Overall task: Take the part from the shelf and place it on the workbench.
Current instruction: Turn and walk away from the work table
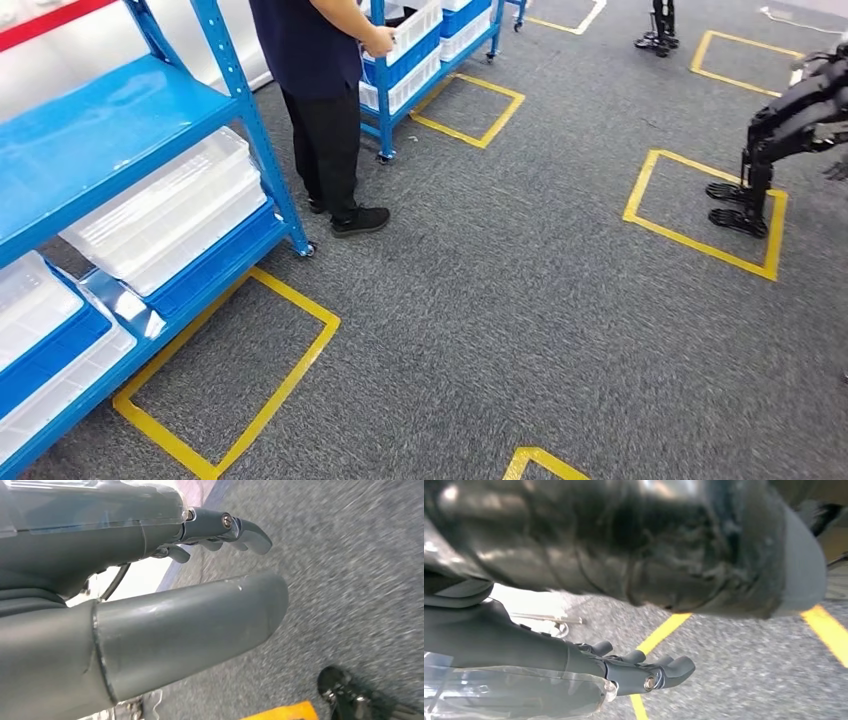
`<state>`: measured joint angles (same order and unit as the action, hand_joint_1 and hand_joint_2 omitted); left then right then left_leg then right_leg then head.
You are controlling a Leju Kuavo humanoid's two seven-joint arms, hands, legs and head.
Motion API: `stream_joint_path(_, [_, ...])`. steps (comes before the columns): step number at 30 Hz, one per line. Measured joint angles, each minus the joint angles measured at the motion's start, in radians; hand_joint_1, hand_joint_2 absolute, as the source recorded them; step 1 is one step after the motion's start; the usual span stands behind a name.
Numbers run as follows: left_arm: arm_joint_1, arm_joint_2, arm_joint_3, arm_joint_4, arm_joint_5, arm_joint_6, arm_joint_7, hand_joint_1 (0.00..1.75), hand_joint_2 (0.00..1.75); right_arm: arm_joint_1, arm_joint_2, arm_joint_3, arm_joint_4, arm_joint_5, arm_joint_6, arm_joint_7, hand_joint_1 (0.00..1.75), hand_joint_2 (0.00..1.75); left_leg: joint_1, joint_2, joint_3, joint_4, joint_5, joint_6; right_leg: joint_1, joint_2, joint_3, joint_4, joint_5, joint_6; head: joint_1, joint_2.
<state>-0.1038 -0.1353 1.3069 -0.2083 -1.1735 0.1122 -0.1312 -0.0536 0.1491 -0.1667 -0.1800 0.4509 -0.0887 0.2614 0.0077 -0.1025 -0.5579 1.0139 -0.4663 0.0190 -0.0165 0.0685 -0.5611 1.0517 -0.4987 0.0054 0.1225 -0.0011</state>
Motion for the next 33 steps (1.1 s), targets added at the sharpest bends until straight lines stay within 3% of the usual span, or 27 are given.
stream_joint_path(1, [0.001, 0.000, 0.000, 0.000, 0.000, 0.000, 0.000, 0.00, 0.00, -0.001, 0.000, -0.001, 0.000, 0.000, 0.001, 0.000, 0.00, 0.00, 0.000, -0.009, -0.004, 0.002, 0.000, -0.007, 0.002, 0.005, 0.002, -0.008, -0.002, -0.004, 0.000, 0.000])
stream_joint_path(3, [0.004, 0.000, 0.000, 0.000, -0.001, 0.000, 0.000, 0.00, 0.00, -0.006, 0.000, -0.002, 0.000, 0.000, 0.002, -0.001, 0.00, 0.00, 0.003, -0.017, -0.011, 0.001, 0.001, -0.021, 0.001, -0.017, 0.004, -0.013, 0.001, -0.015, 0.000, 0.000])
stream_joint_path(5, [0.005, -0.002, 0.000, 0.000, -0.001, 0.000, -0.001, 0.00, 0.00, -0.006, 0.001, -0.002, 0.000, 0.000, 0.002, -0.001, 0.00, 0.00, 0.003, 0.026, -0.027, 0.035, -0.023, -0.030, -0.001, -0.042, 0.007, -0.021, 0.005, -0.029, -0.001, 0.000])
stream_joint_path(7, [0.002, -0.004, 0.000, 0.000, 0.000, 0.000, -0.003, 0.00, 0.00, -0.001, 0.001, -0.003, 0.000, -0.001, 0.004, 0.000, 0.00, 0.00, 0.004, 0.078, -0.077, 0.143, -0.086, -0.037, 0.003, -0.071, 0.007, -0.023, 0.005, -0.039, -0.002, 0.000])
stream_joint_path(9, [0.000, -0.004, 0.000, 0.000, 0.000, 0.000, -0.004, 0.00, 0.00, 0.003, 0.001, -0.003, 0.000, -0.002, 0.005, 0.000, 0.00, 0.00, 0.005, 0.091, -0.131, 0.257, -0.132, -0.044, 0.006, -0.101, 0.007, -0.022, 0.002, -0.042, -0.002, 0.000])
stream_joint_path(10, [0.001, -0.004, 0.000, 0.000, 0.001, 0.000, -0.004, 0.00, 0.00, 0.003, 0.001, -0.004, 0.000, -0.002, 0.005, 0.000, 0.00, 0.00, 0.005, 0.093, -0.138, 0.272, -0.129, -0.045, 0.006, -0.115, 0.007, -0.022, 0.000, -0.042, -0.002, 0.000])
stream_joint_path(11, [0.003, -0.004, 0.000, 0.000, 0.001, 0.001, -0.005, 0.00, 0.00, 0.002, 0.001, -0.004, 0.000, -0.003, 0.005, 0.001, 0.00, 0.00, 0.005, 0.097, -0.123, 0.247, -0.107, -0.045, 0.007, -0.128, 0.009, -0.022, -0.001, -0.041, -0.002, 0.000])
stream_joint_path(12, [0.004, -0.004, 0.000, 0.000, 0.001, 0.001, -0.005, 0.00, 0.00, 0.002, 0.001, -0.004, 0.000, -0.003, 0.005, 0.001, 0.00, 0.00, 0.004, 0.107, -0.091, 0.188, -0.073, -0.043, 0.007, -0.140, 0.011, -0.022, -0.003, -0.040, -0.002, 0.000])
stream_joint_path(14, [0.004, -0.004, 0.000, 0.000, 0.002, 0.003, -0.005, 0.00, 0.00, 0.001, 0.001, -0.006, 0.000, -0.003, 0.005, 0.001, 0.00, 0.00, -0.001, 0.148, -0.022, 0.054, -0.022, -0.032, 0.010, -0.162, 0.019, -0.021, -0.010, -0.032, -0.001, 0.000])
stream_joint_path(16, [0.002, -0.004, 0.000, 0.000, 0.002, 0.004, -0.004, 0.00, 0.00, 0.000, 0.001, -0.009, 0.000, -0.002, 0.005, 0.001, 0.00, 0.00, -0.008, 0.168, 0.003, 0.001, -0.012, -0.020, 0.013, -0.179, 0.024, -0.021, -0.014, -0.022, -0.001, 0.000])
stream_joint_path(18, [0.005, -0.004, 0.000, 0.000, 0.003, 0.006, -0.003, 0.00, 0.00, -0.005, 0.001, -0.012, 0.000, -0.001, 0.005, 0.001, 0.00, 0.00, -0.008, 0.147, 0.003, -0.004, -0.008, -0.009, 0.012, -0.189, 0.030, -0.022, -0.017, -0.010, -0.001, 0.000])
stream_joint_path(20, [0.007, -0.006, 0.000, 0.000, 0.004, 0.008, -0.001, 0.00, 0.00, -0.007, 0.001, -0.013, -0.001, 0.000, 0.005, 0.001, 0.00, 0.00, -0.002, 0.127, 0.010, -0.014, -0.001, 0.004, 0.007, -0.151, 0.025, 0.004, -0.040, 0.002, -0.001, 0.000])
stream_joint_path(22, [0.004, -0.008, 0.000, 0.000, 0.004, 0.009, 0.000, 0.00, 0.00, -0.005, 0.001, -0.015, -0.001, 0.000, 0.005, 0.001, 0.00, 0.00, 0.001, 0.107, 0.011, -0.019, 0.004, 0.012, 0.004, -0.094, -0.020, 0.103, -0.098, 0.008, -0.001, 0.000])
stream_joint_path(24, [0.002, -0.008, 0.000, 0.000, 0.004, 0.010, 0.000, 0.00, 0.00, -0.002, 0.001, -0.017, -0.001, 0.000, 0.005, 0.001, 0.00, 0.00, 0.000, 0.082, 0.009, -0.018, 0.006, 0.015, 0.003, -0.075, -0.084, 0.224, -0.145, 0.010, -0.001, 0.000])
stream_joint_path(25, [0.002, -0.008, 0.000, 0.000, 0.004, 0.010, 0.000, 0.00, 0.00, -0.002, 0.001, -0.018, -0.001, 0.000, 0.005, 0.001, 0.00, 0.00, 0.000, 0.068, 0.010, -0.018, 0.006, 0.015, 0.003, -0.073, -0.100, 0.250, -0.141, 0.011, -0.001, 0.000])
stream_joint_path(26, [0.002, -0.008, 0.000, 0.000, 0.004, 0.010, 0.000, 0.00, 0.00, -0.001, 0.001, -0.018, -0.001, 0.000, 0.005, 0.001, 0.00, 0.00, 0.001, 0.054, 0.011, -0.017, 0.005, 0.014, 0.003, -0.071, -0.097, 0.236, -0.117, 0.010, -0.001, 0.000])
stream_joint_path(27, [0.002, -0.009, 0.000, 0.000, 0.004, 0.010, 0.000, 0.00, 0.00, -0.001, 0.000, -0.018, -0.001, 0.000, 0.005, 0.001, 0.00, 0.00, 0.001, 0.039, 0.012, -0.015, 0.004, 0.013, 0.002, -0.064, -0.077, 0.185, -0.077, 0.009, -0.001, 0.000])
stream_joint_path(29, [0.002, -0.011, 0.000, 0.000, 0.003, 0.010, 0.000, 0.00, 0.00, 0.002, 0.000, -0.019, -0.001, 0.000, 0.005, 0.001, 0.00, 0.00, 0.001, 0.012, 0.010, -0.007, 0.000, 0.006, -0.001, -0.023, -0.027, 0.056, -0.010, 0.003, -0.001, 0.000])
stream_joint_path(31, [0.001, -0.013, 0.000, 0.000, 0.002, 0.009, -0.001, 0.00, 0.00, 0.003, -0.001, -0.021, -0.001, 0.000, 0.005, 0.001, 0.00, 0.00, 0.001, -0.010, 0.002, -0.001, -0.003, -0.006, -0.001, 0.008, -0.005, -0.006, 0.006, -0.002, -0.001, 0.000])
stream_joint_path(33, [0.004, -0.013, 0.000, 0.000, 0.001, 0.009, -0.003, 0.00, 0.00, 0.000, 0.000, -0.022, -0.001, 0.000, 0.005, 0.001, 0.00, 0.00, 0.002, -0.031, -0.004, -0.002, -0.002, -0.019, 0.000, -0.007, -0.001, -0.010, 0.003, -0.010, -0.001, 0.000])
